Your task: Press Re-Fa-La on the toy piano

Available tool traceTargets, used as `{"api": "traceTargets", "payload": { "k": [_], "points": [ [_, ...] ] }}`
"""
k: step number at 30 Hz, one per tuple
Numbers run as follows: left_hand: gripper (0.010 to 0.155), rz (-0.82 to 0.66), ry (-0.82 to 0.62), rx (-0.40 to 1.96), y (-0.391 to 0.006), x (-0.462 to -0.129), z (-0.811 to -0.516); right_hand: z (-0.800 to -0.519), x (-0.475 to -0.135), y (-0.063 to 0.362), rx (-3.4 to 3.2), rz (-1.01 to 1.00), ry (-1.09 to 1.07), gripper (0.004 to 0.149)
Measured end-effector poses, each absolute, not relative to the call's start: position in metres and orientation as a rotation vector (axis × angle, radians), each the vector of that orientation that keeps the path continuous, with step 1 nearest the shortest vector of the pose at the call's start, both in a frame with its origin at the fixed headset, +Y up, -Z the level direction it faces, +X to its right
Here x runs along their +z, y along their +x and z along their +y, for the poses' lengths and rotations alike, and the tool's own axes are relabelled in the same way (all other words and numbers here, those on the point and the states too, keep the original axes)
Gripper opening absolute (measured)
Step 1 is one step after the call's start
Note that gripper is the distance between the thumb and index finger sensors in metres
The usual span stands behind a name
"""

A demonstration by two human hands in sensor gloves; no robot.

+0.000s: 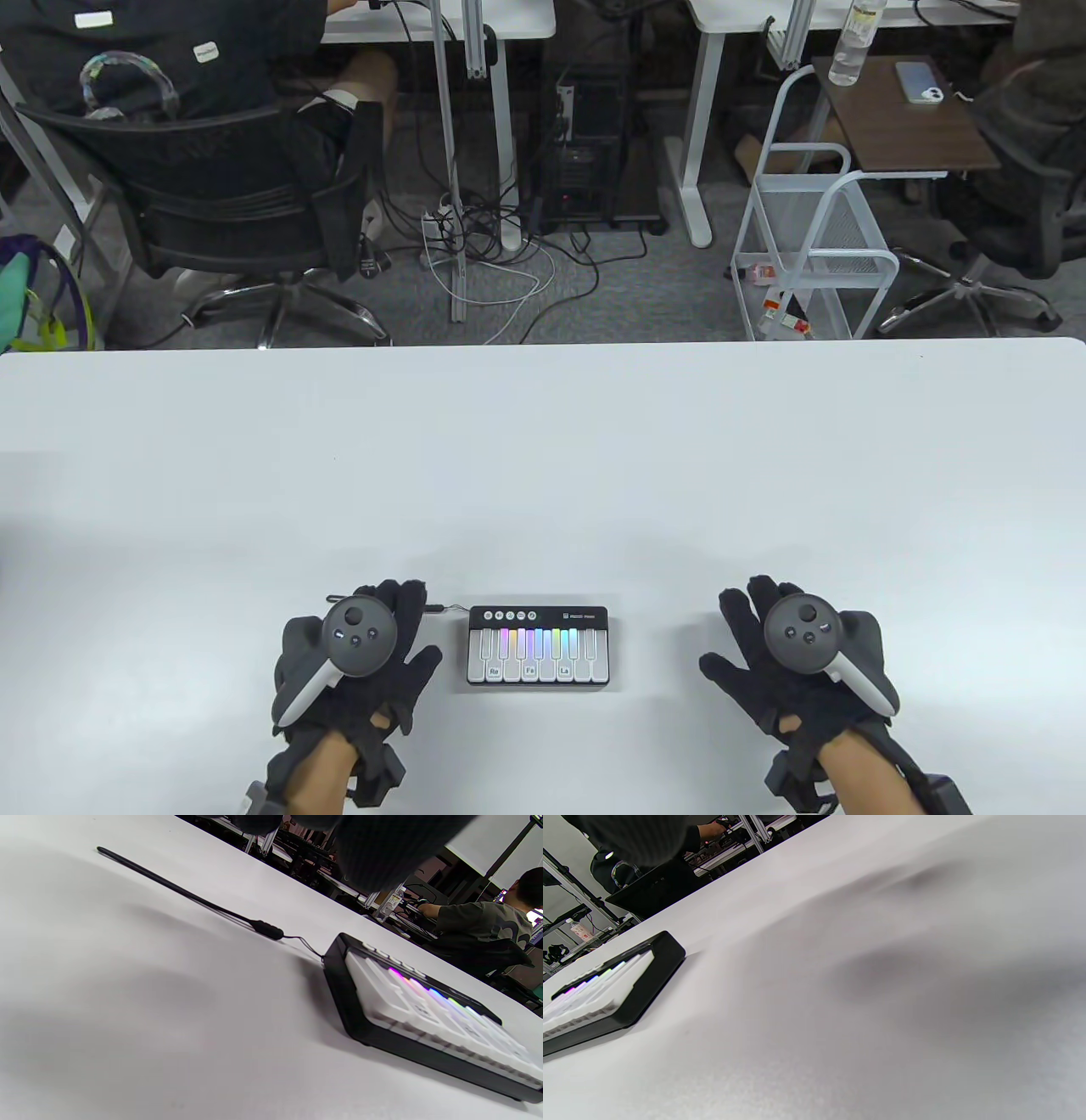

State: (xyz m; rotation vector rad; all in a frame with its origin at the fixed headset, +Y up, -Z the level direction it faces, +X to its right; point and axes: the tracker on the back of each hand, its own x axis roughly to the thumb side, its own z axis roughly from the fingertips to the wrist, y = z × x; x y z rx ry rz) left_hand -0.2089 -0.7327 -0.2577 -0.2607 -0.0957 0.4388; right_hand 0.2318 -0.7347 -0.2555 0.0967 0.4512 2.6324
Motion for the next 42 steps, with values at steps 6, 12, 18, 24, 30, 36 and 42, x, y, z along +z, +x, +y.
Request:
{"api": "traceTargets", "payload": {
  "k": [6,12,18,24,30,36,42],
  "points": [
    [0.076,-0.093,-0.271,0.437,-0.2081,-0.2571,-0.7329,-0.7348,-0.2556,0.2318,2.632,0.454,0.096,0.082],
    [0.077,-0.095,-0.269,0.435,-0.2078,-0.2572,-0.733,-0.7348,-0.2558,0.232,2.631,0.453,0.096,0.082],
    [0.076,-0.096,-0.271,0.433,-0.2068,-0.2571,-0.7333,-0.7349,-0.2561,0.2322,2.628,0.45,0.096,0.082],
    [0.076,-0.098,-0.274,0.435,-0.2062,-0.257,-0.7336,-0.735,-0.2561,0.2322,2.627,0.449,0.095,0.082],
    [0.076,-0.102,-0.271,0.436,-0.2057,-0.2568,-0.7336,-0.7347,-0.2557,0.2321,2.628,0.449,0.093,0.082],
    [0.076,-0.112,-0.278,0.432,-0.2039,-0.2571,-0.7341,-0.7358,-0.2567,0.2332,2.625,0.453,0.082,0.082],
    [0.076,-0.12,-0.287,0.431,-0.2017,-0.2566,-0.7354,-0.7361,-0.2569,0.2336,2.626,0.455,0.075,0.082]
  ]
}}
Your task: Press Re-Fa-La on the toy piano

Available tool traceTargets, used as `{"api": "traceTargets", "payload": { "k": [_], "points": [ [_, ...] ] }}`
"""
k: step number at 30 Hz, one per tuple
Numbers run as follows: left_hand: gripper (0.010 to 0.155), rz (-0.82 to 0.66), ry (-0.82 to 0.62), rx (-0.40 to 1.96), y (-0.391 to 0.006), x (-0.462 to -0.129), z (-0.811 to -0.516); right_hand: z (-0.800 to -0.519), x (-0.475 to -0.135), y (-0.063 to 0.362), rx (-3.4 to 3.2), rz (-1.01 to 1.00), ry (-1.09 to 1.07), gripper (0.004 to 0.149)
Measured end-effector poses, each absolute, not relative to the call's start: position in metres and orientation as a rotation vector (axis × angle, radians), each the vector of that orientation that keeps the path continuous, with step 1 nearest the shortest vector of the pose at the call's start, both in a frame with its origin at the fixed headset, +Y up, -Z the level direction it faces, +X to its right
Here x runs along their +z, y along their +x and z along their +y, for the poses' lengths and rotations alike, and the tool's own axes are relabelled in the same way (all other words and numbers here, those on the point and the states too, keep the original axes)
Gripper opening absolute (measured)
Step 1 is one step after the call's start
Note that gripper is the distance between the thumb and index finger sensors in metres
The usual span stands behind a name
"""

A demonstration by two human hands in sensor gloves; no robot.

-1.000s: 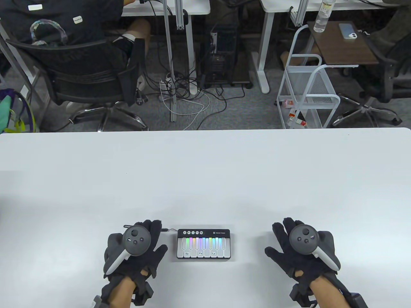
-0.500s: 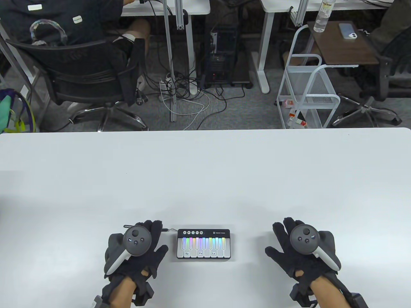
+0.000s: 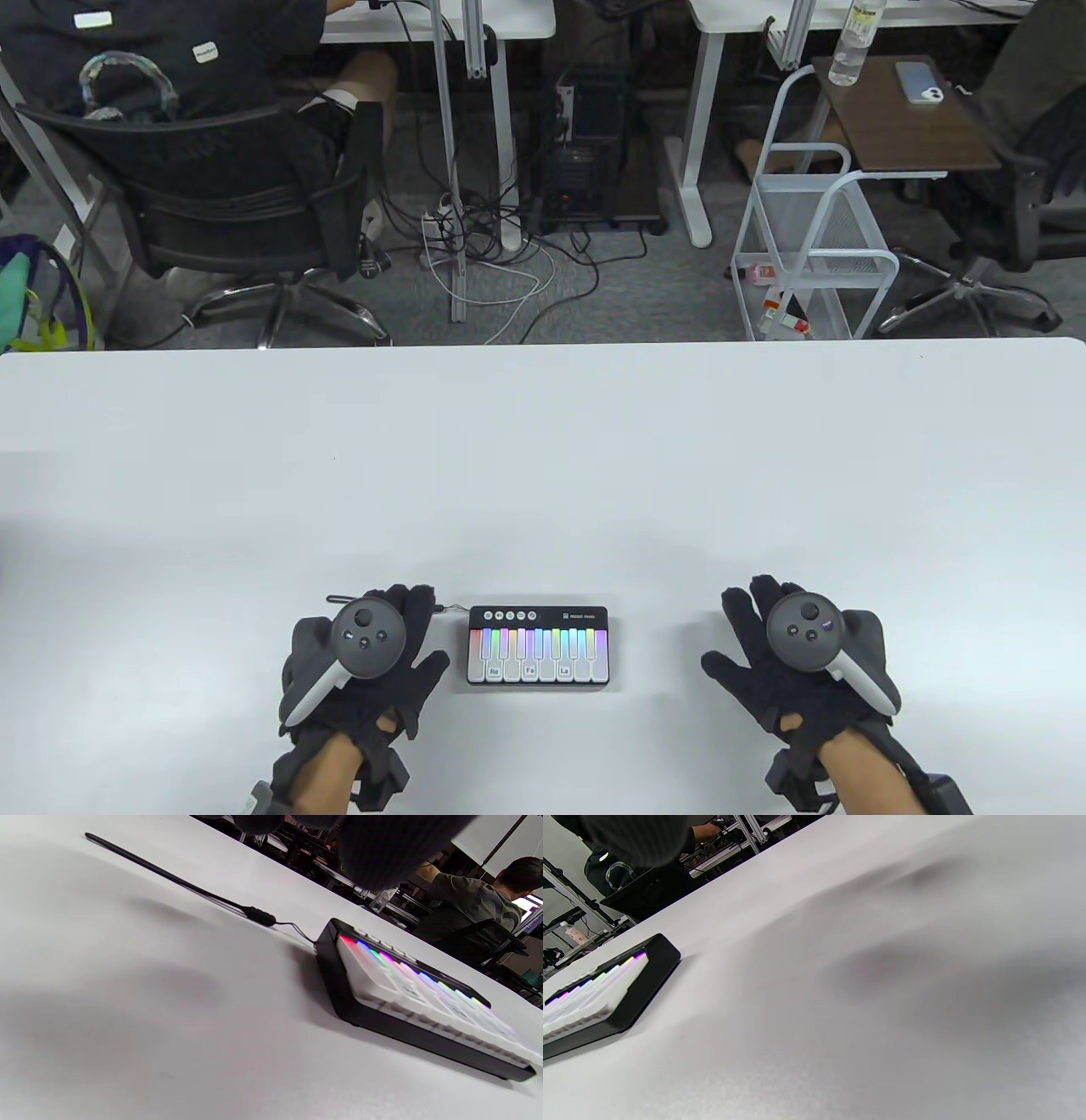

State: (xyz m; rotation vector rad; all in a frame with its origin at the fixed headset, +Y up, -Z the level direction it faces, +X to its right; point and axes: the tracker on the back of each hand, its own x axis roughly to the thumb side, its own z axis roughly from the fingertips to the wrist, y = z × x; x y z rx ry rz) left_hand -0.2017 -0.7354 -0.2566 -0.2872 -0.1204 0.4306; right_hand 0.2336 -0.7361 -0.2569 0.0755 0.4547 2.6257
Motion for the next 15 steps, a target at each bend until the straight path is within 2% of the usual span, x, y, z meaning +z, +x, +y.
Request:
{"api": "traceTargets", "payload": {
  "k": [15],
  "points": [
    [0.075,-0.196,-0.286,0.427,-0.184,-0.253,-0.726,-0.736,-0.258,0.236,2.615,0.453,0.063,0.082]
  ]
}}
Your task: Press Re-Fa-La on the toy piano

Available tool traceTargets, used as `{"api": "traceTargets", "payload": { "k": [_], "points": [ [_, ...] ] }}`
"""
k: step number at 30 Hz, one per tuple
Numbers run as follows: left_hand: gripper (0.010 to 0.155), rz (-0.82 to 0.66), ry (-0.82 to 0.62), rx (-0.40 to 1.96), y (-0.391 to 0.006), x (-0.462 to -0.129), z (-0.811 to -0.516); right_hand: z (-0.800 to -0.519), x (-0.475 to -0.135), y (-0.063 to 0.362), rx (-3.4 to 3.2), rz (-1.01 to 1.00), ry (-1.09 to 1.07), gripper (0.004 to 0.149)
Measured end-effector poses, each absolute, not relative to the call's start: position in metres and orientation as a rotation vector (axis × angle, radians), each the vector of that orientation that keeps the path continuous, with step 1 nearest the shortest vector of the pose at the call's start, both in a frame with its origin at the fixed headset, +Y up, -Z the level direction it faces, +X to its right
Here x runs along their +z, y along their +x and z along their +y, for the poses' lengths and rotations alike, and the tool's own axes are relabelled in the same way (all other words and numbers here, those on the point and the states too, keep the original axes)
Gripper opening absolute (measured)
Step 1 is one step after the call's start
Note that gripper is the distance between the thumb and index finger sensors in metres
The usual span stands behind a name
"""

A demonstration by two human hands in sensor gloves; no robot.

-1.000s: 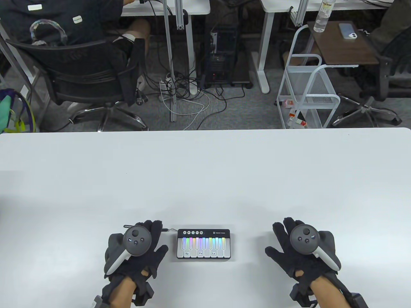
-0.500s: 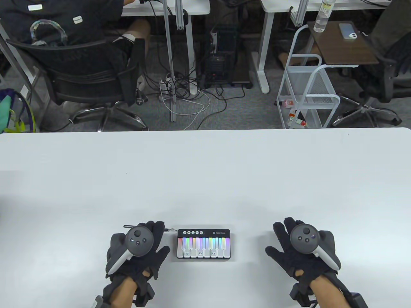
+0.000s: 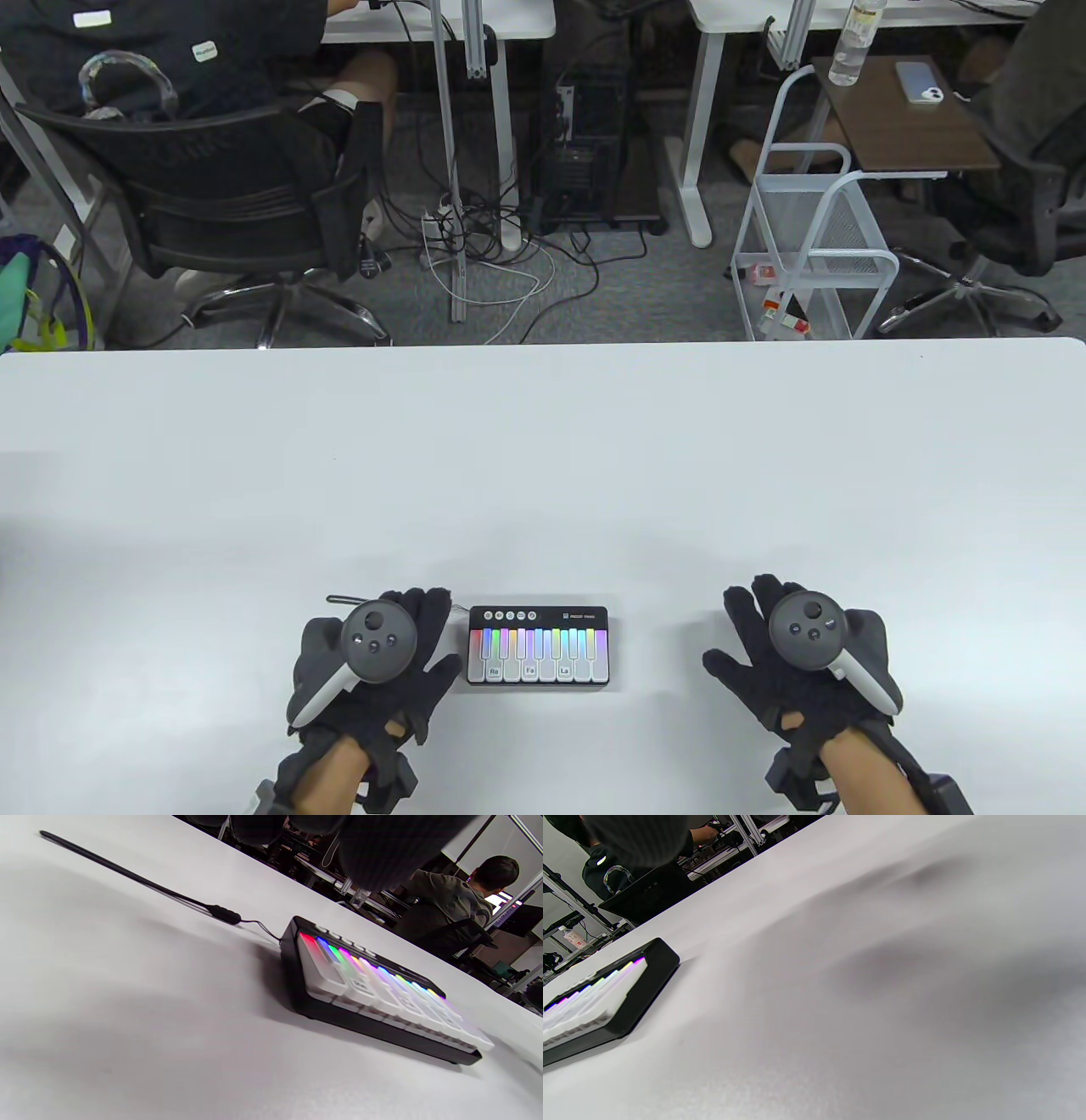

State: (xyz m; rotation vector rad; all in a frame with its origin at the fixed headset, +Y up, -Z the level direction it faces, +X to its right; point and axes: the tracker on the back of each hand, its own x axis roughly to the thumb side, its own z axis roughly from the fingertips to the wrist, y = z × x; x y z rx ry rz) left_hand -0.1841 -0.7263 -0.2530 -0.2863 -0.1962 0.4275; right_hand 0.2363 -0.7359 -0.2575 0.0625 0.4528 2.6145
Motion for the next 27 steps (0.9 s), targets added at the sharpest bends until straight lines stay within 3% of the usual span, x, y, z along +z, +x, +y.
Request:
{"api": "traceTargets", "payload": {
  "k": [12,27],
  "points": [
    [0.065,-0.307,-0.289,0.362,-0.154,-0.245,-0.711,-0.736,-0.258,0.237,2.611,0.452,0.061,0.082],
    [0.052,-0.334,-0.373,0.234,-0.133,-0.246,-0.726,-0.736,-0.258,0.237,2.611,0.452,0.061,0.082]
  ]
}}
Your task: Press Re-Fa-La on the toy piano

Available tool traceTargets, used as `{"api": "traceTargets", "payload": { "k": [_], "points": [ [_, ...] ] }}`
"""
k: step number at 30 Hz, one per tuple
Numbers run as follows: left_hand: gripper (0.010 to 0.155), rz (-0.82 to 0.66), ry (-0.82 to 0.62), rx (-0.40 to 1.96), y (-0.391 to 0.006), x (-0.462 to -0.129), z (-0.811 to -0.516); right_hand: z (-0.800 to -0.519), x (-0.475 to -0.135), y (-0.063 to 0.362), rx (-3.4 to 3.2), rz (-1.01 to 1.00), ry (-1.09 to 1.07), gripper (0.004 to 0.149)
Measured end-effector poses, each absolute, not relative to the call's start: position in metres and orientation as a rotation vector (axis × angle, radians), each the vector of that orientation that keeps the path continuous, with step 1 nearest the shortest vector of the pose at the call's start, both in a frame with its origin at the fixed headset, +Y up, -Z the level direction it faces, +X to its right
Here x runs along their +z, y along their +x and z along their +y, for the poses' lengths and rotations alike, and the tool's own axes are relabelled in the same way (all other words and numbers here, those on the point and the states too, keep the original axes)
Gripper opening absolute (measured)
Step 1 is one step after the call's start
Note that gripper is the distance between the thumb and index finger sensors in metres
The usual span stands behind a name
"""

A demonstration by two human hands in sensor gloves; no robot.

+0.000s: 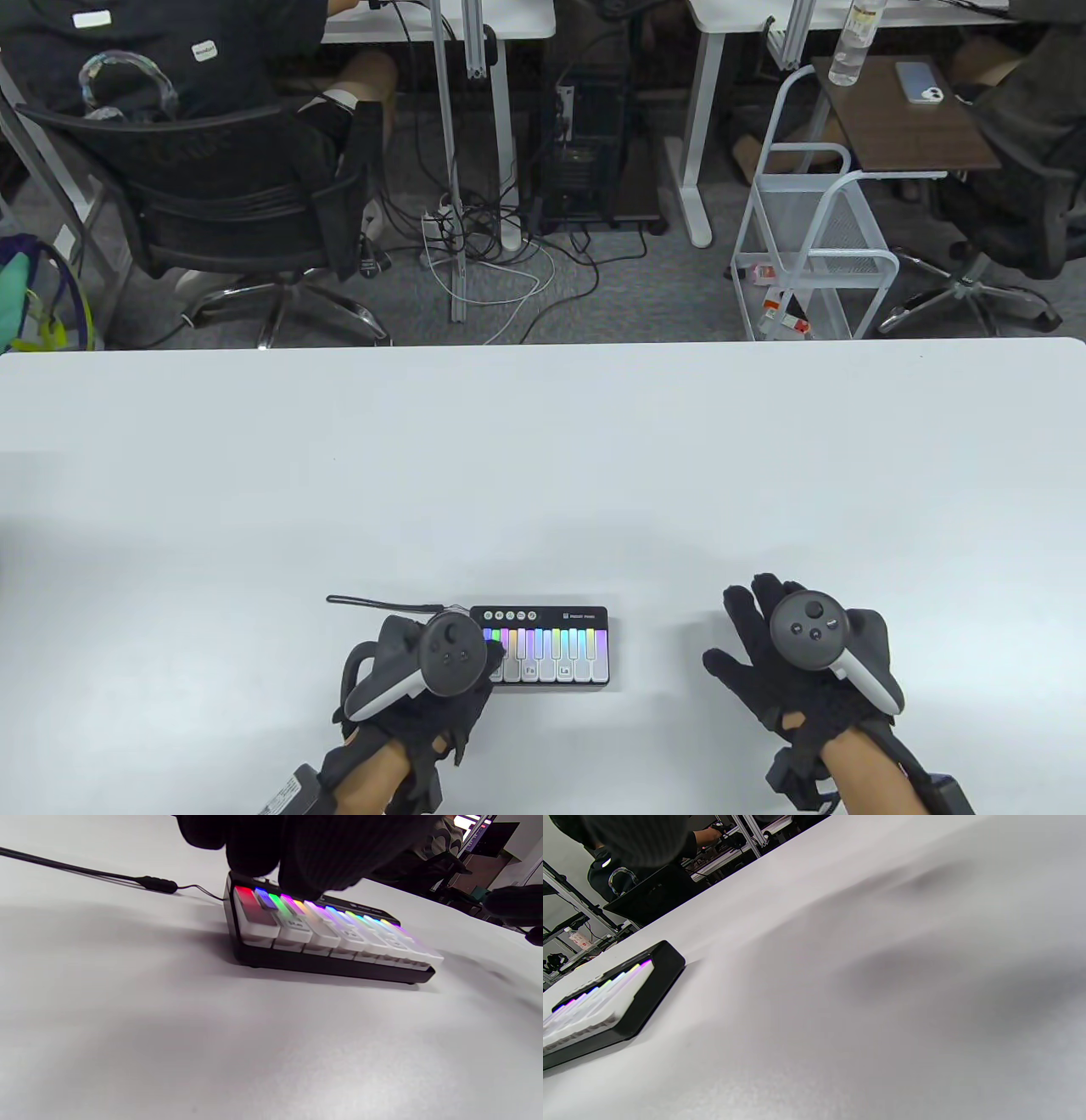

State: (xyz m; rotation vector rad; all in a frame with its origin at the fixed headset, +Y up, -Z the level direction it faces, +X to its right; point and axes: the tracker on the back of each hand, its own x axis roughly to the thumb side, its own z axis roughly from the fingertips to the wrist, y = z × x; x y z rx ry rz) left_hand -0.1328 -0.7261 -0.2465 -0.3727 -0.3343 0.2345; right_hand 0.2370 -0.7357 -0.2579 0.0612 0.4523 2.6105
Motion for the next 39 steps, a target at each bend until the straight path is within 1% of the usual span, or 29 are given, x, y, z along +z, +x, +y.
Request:
{"api": "traceTargets", "payload": {
  "k": [14,17,25,39],
  "points": [
    [0.05,-0.333,-0.387,0.198,-0.128,-0.246,-0.731,-0.736,-0.258,0.237,2.61,0.448,0.077,0.082],
    [0.051,-0.33,-0.416,0.168,-0.126,-0.245,-0.732,-0.736,-0.258,0.237,2.61,0.447,0.077,0.082],
    [0.054,-0.325,-0.402,0.193,-0.125,-0.245,-0.728,-0.736,-0.259,0.237,2.605,0.438,0.084,0.082],
    [0.054,-0.35,-0.378,0.219,-0.113,-0.244,-0.717,-0.736,-0.258,0.237,2.603,0.444,0.085,0.082]
  ]
}}
